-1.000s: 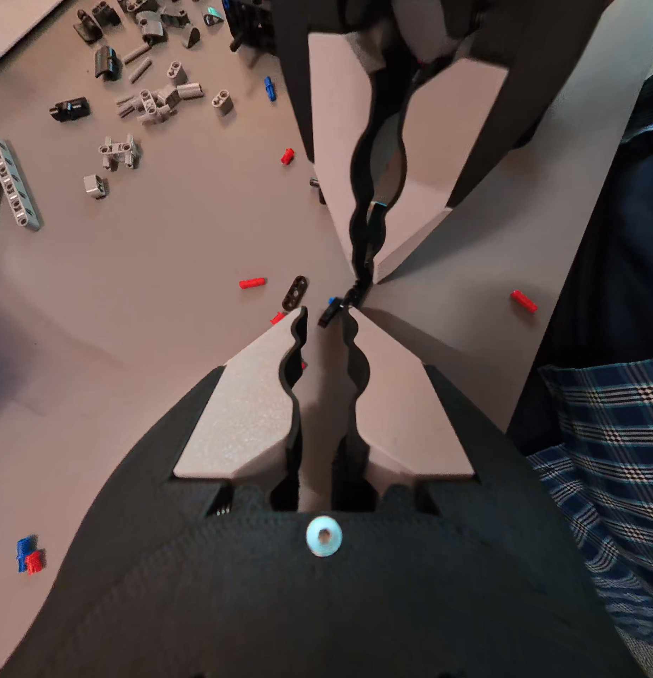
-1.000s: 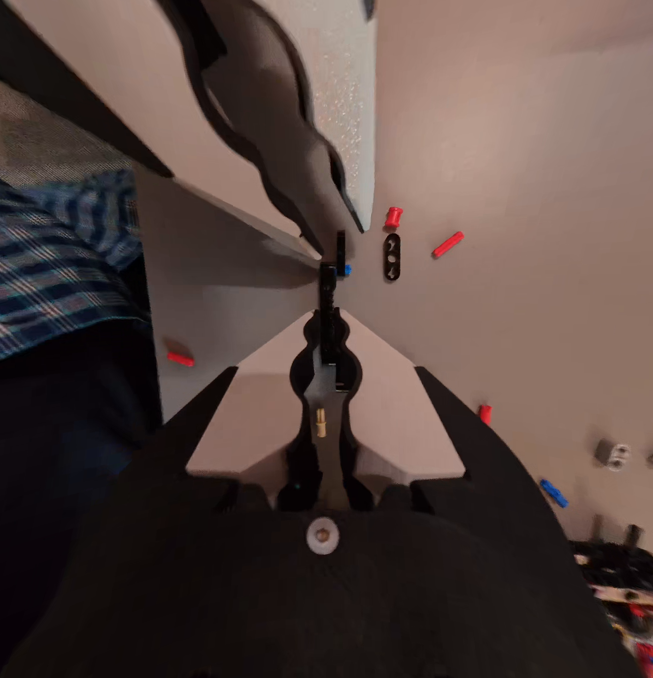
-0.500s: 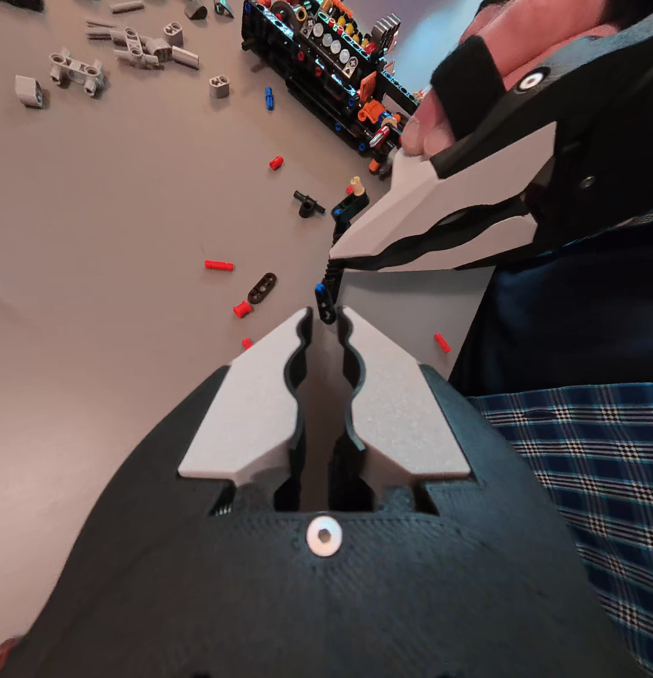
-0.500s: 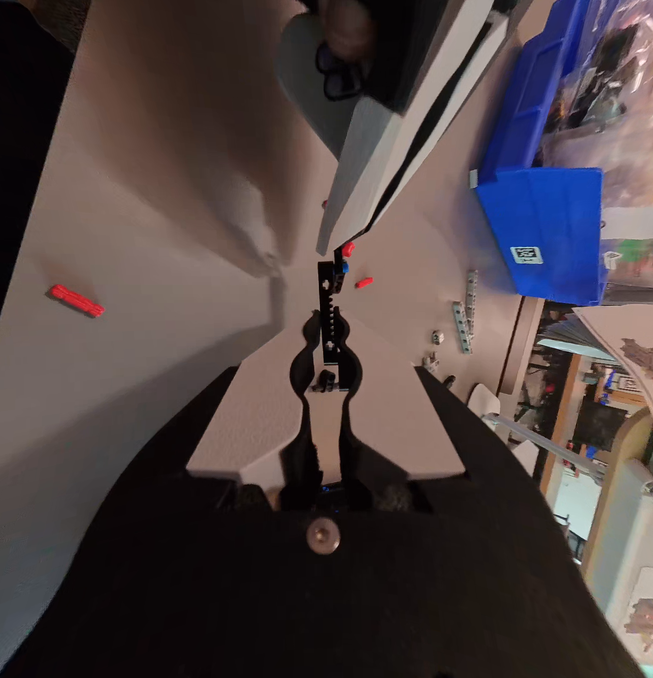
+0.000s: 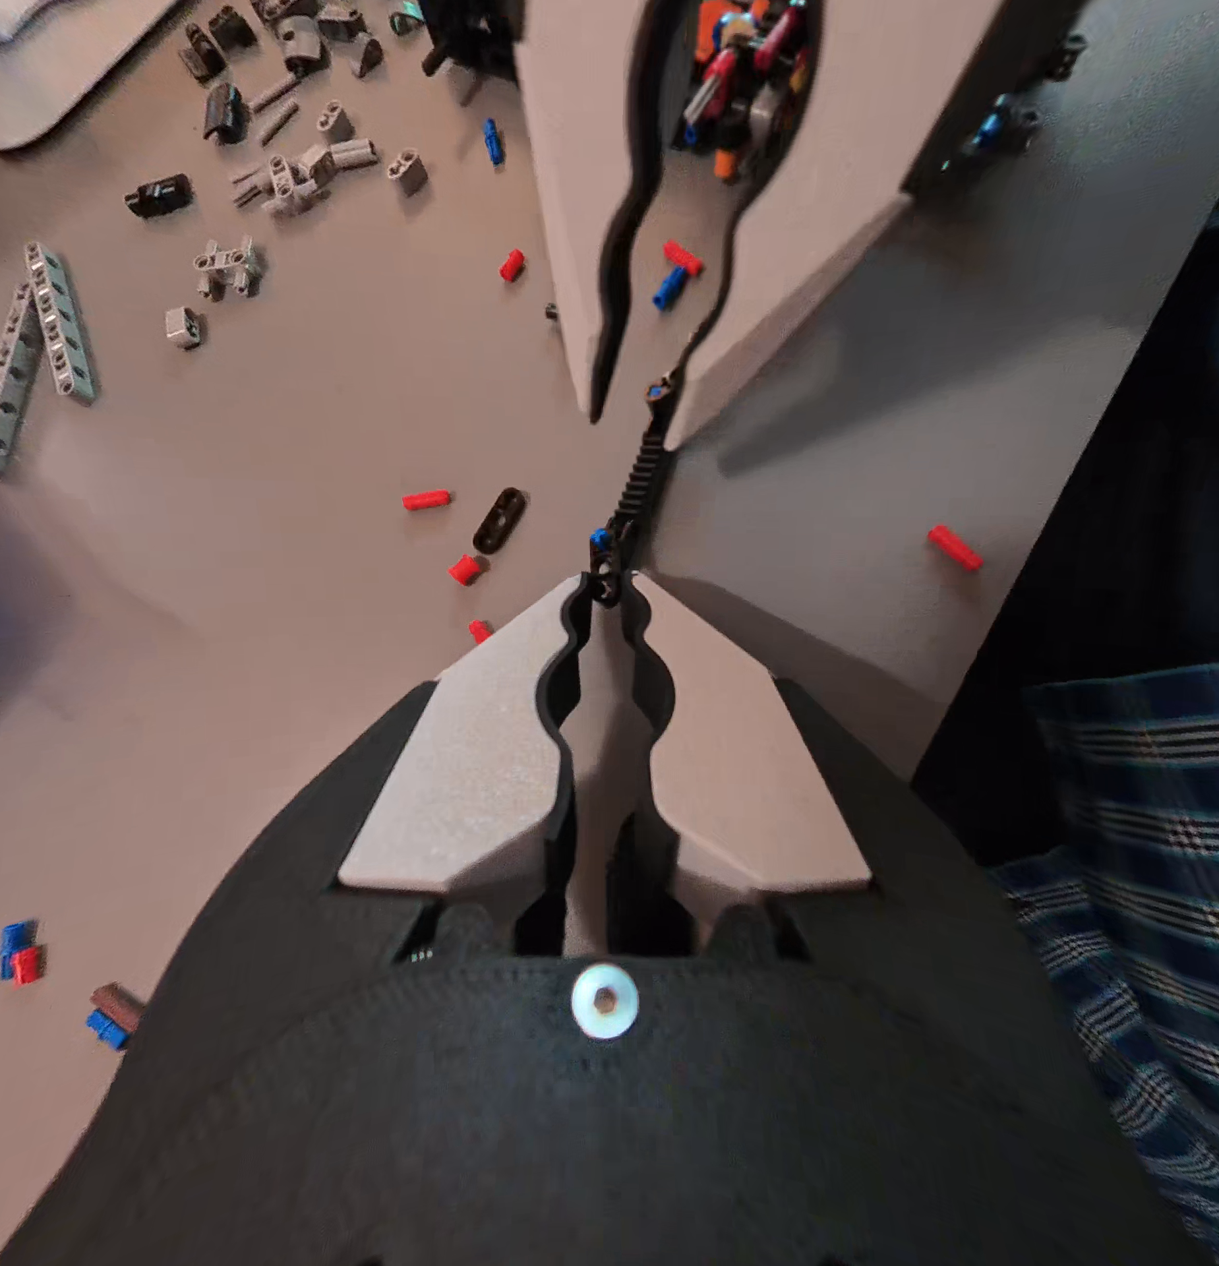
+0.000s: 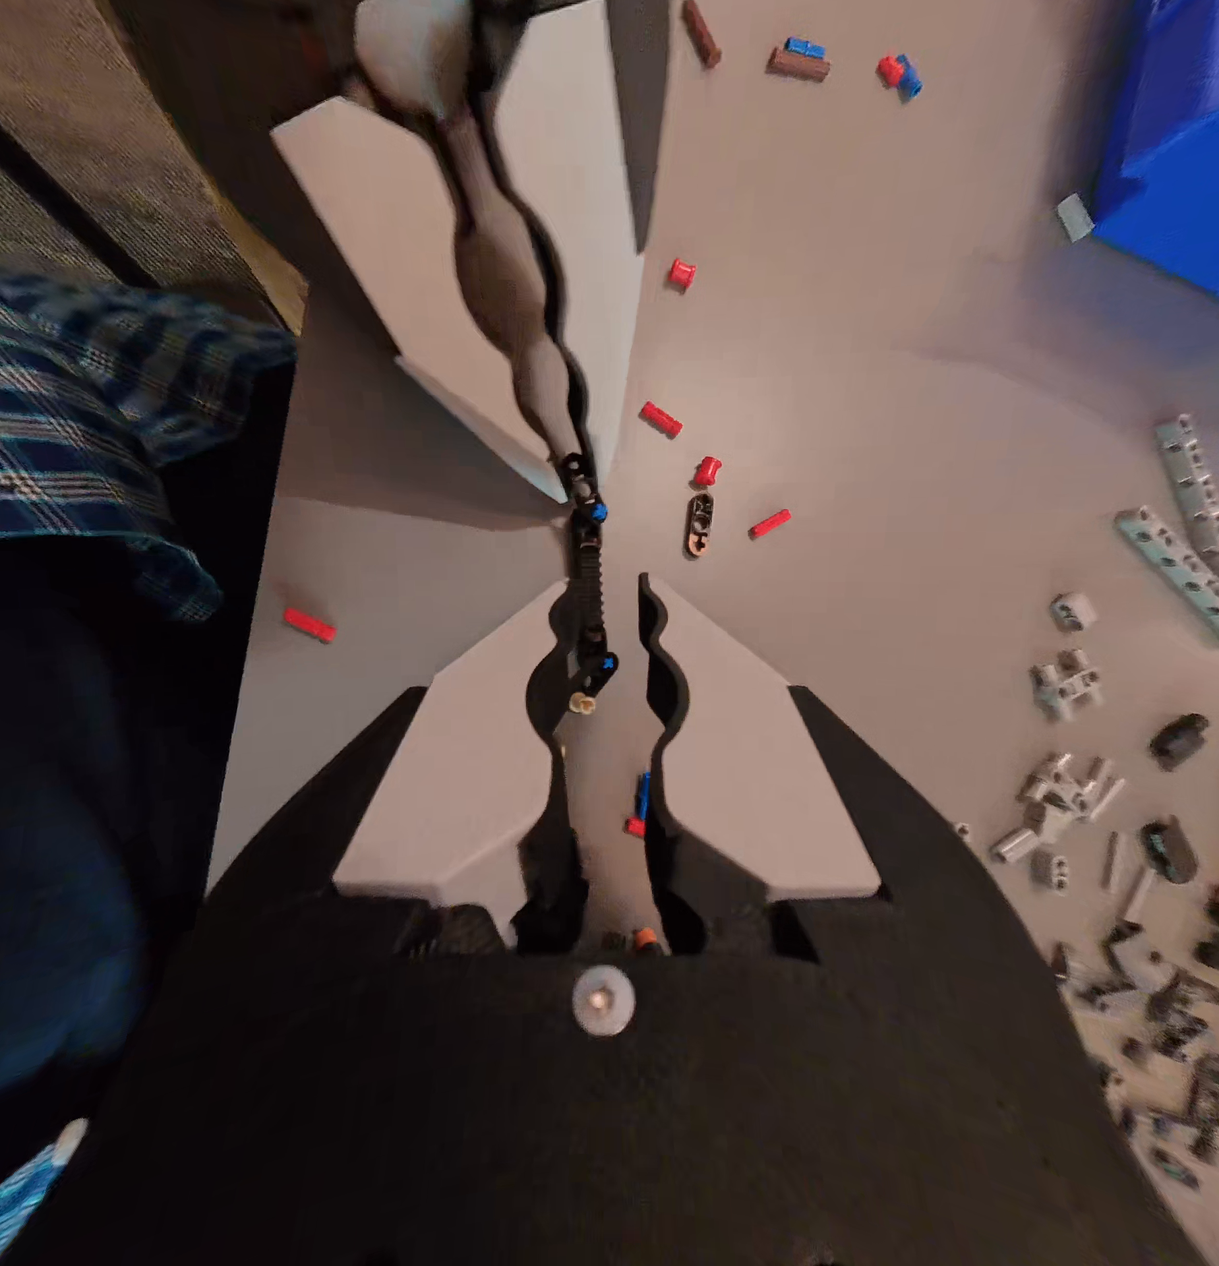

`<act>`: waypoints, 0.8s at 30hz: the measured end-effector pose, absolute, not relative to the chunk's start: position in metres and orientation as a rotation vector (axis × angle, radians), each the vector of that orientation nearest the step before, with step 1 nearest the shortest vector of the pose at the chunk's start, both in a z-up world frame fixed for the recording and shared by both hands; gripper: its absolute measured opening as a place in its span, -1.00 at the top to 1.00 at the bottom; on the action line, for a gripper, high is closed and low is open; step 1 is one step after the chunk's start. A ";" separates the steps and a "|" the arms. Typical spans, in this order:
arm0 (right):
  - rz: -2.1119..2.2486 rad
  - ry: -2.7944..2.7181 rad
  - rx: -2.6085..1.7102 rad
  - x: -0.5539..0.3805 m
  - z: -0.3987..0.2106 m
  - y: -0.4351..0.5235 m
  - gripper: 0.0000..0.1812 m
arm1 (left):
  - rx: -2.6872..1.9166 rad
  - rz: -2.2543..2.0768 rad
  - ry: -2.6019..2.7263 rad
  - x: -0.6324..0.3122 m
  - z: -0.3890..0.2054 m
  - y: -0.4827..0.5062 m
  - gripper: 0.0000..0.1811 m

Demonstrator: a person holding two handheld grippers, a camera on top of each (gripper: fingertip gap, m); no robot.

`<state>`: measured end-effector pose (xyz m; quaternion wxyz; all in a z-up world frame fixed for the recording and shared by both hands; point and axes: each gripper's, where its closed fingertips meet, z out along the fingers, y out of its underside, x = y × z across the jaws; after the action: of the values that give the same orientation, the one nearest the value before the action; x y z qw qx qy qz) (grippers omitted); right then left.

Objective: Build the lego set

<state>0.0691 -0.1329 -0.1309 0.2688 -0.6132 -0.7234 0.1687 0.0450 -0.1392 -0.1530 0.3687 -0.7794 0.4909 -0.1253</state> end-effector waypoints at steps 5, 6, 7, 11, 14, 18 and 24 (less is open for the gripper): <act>0.584 -1.871 -1.820 0.062 -0.133 -0.122 0.86 | -2.009 -0.352 1.239 0.044 -0.155 -0.141 0.89; 0.580 -1.863 -1.837 0.061 -0.134 -0.117 0.86 | -2.016 -0.356 1.235 0.043 -0.156 -0.141 0.85; 0.572 -1.867 -1.865 0.059 -0.137 -0.113 0.86 | -2.021 -0.365 1.233 0.043 -0.156 -0.142 0.83; 0.538 -1.903 -1.900 0.051 -0.149 -0.102 0.84 | -2.026 -0.383 1.222 0.042 -0.157 -0.144 0.76; 0.513 -1.916 -1.918 0.046 -0.157 -0.098 0.84 | -2.035 -0.395 1.218 0.040 -0.158 -0.146 0.75; 0.489 -1.943 -1.924 0.044 -0.162 -0.097 0.95 | -2.035 -0.405 1.211 0.039 -0.158 -0.146 0.75; 0.534 -1.942 -1.896 0.044 -0.157 -0.100 0.95 | -2.042 -0.417 1.210 0.035 -0.159 -0.146 0.75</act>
<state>0.0440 -0.1002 -0.1570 0.1868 -0.6734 -0.6897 0.1898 0.0355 -0.1458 -0.1589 0.3575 -0.7913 0.4689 -0.1616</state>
